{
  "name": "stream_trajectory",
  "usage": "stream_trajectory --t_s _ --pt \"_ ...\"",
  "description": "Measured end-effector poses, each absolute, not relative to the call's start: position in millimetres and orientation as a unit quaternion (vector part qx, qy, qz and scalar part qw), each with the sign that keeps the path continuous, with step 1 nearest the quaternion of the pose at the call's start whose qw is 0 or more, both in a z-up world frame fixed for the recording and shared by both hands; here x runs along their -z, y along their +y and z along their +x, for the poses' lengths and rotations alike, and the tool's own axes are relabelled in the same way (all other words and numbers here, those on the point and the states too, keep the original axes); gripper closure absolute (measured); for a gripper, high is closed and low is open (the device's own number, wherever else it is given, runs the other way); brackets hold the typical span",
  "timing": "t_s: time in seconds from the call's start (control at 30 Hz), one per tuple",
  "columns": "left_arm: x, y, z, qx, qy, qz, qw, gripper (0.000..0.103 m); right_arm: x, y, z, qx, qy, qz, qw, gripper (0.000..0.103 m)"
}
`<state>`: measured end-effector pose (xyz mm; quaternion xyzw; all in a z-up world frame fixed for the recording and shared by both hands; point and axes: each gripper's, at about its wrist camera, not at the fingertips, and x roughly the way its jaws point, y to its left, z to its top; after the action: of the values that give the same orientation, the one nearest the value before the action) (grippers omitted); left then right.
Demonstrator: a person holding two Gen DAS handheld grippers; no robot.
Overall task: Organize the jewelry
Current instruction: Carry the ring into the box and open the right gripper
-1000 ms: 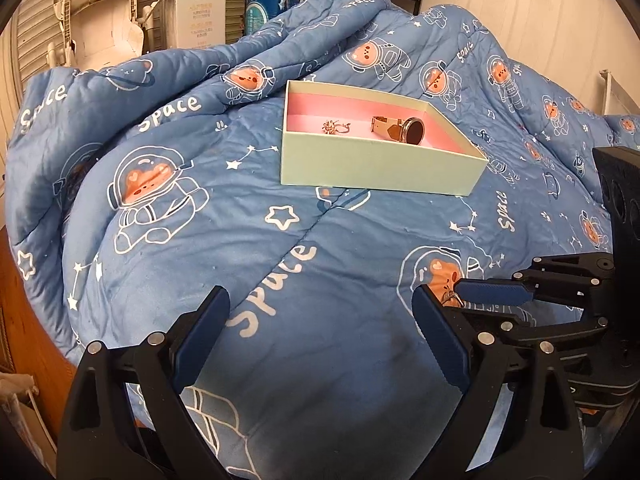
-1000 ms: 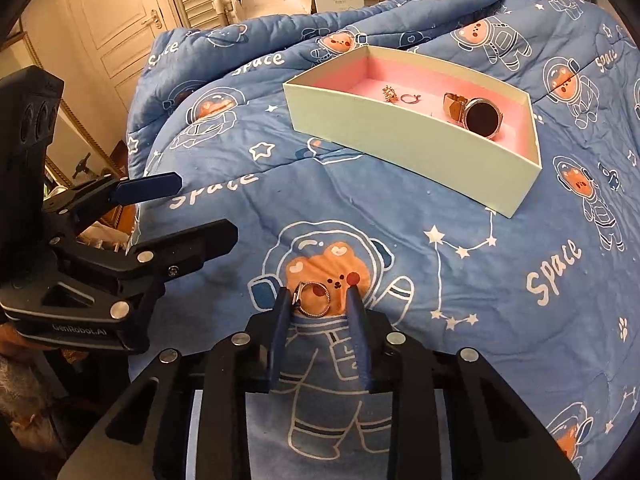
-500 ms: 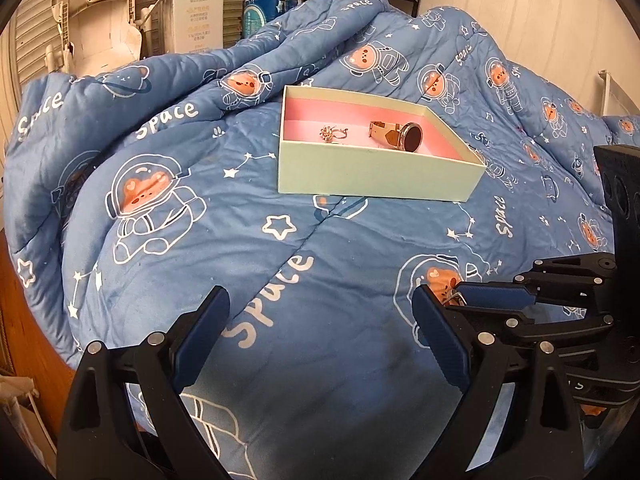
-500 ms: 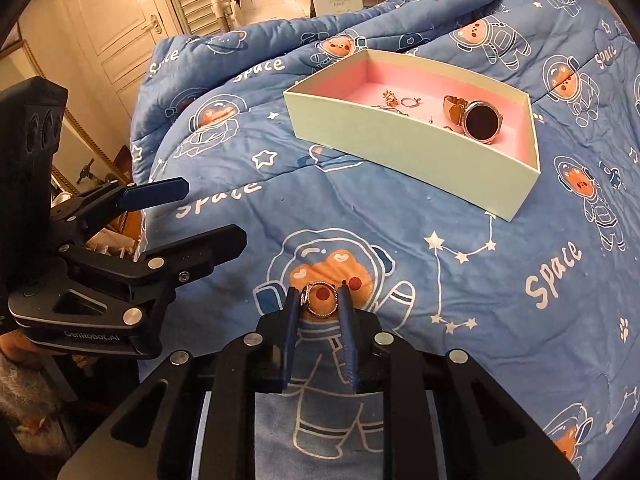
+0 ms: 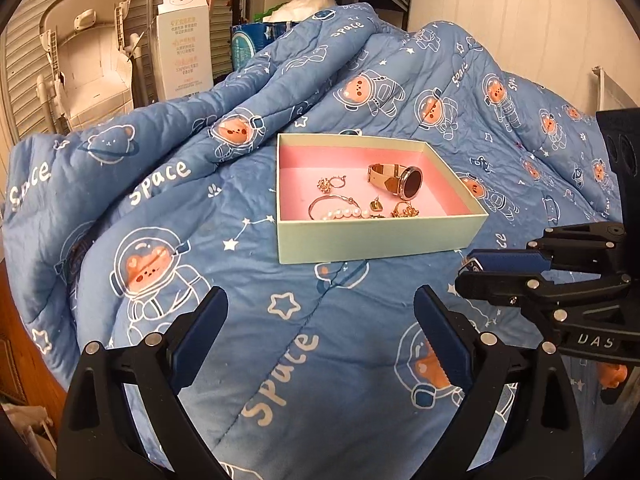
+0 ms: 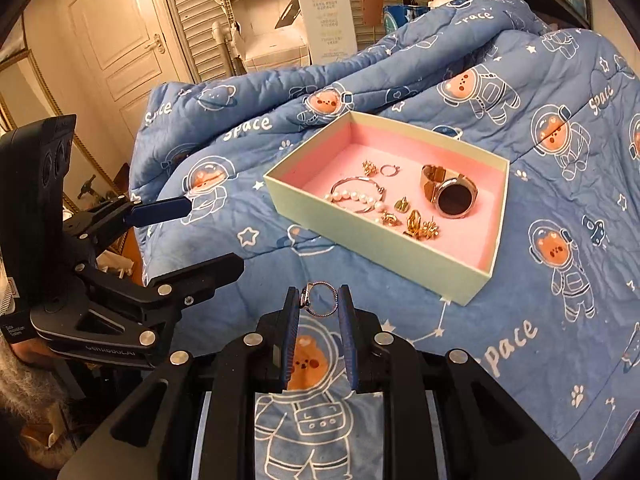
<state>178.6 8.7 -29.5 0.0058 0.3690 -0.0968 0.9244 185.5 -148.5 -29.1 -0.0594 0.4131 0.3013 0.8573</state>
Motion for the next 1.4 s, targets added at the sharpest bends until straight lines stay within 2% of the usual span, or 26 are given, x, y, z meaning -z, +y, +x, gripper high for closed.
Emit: stream_trajectory --t_s 0.3,0.7,1.4 --pt "27.1 7.3 205.9 0.098 0.373 0.005 0.923 0.010 8.9 -145.4 233.9 -0.287 0.406 -0.042 0.867 0.084" --pt "26.7 5.7 227.4 0.103 0.374 0.028 0.921 0.010 15.6 -111.9 303.2 -0.297 0.438 -0.026 0.848 0.084" --pt "35.0 25.2 251.7 0.094 0.391 0.023 0.915 0.010 48.7 -52.9 370.2 -0.310 0.478 -0.104 0.815 0.084"
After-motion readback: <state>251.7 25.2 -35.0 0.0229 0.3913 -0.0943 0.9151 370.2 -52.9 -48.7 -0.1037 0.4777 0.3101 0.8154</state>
